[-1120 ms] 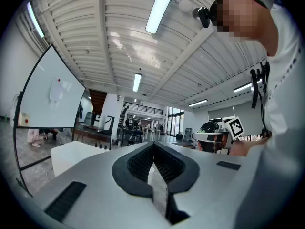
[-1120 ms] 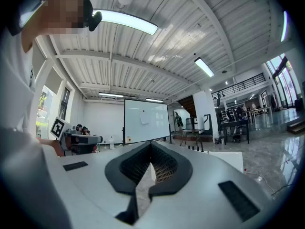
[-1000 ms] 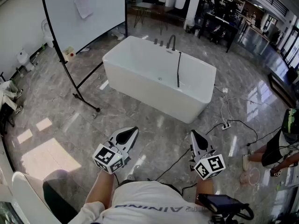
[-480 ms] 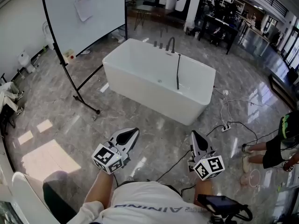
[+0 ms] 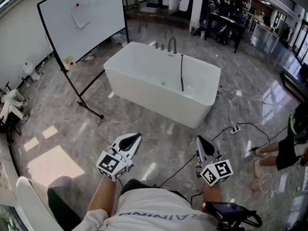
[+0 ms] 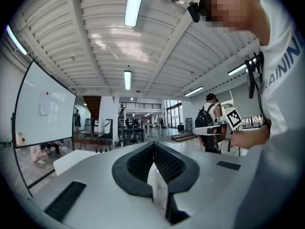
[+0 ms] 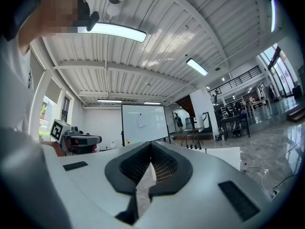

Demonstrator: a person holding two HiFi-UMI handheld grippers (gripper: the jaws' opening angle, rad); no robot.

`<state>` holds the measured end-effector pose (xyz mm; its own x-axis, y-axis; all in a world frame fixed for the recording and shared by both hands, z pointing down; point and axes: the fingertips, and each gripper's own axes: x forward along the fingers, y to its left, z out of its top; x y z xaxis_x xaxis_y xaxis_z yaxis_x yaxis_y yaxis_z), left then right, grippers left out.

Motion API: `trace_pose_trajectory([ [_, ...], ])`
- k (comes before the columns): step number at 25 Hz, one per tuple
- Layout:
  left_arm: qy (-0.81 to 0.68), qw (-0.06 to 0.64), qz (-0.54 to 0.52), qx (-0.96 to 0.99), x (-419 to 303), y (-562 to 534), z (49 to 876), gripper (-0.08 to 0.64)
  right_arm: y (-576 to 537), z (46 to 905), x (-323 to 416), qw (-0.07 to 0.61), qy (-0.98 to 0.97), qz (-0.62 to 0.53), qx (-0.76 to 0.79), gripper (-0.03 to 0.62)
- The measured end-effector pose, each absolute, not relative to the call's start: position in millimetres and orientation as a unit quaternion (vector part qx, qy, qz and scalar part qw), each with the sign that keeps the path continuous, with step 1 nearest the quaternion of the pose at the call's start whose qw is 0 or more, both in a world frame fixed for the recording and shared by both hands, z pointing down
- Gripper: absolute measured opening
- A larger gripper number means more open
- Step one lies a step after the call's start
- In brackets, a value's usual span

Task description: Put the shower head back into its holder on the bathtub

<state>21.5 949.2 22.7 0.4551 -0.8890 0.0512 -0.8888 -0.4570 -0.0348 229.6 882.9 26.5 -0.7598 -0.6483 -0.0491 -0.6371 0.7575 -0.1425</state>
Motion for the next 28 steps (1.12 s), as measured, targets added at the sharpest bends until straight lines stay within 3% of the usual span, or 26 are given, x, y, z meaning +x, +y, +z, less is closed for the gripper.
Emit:
trace_pose_trajectory([
  [16, 0.515, -0.041, 0.012, -0.856, 46.3, 887.2, 26.0, 0.017, 829.0, 49.0, 259.4, 0.041, 0.934, -0.084, -0.345, 0.007],
  [28, 0.501, -0.052, 0.039, -0.863, -17.6, 795.0, 31.6, 0.017, 753.5, 39.5, 208.3, 0.031, 0.925, -0.050, -0.375, 0.008],
])
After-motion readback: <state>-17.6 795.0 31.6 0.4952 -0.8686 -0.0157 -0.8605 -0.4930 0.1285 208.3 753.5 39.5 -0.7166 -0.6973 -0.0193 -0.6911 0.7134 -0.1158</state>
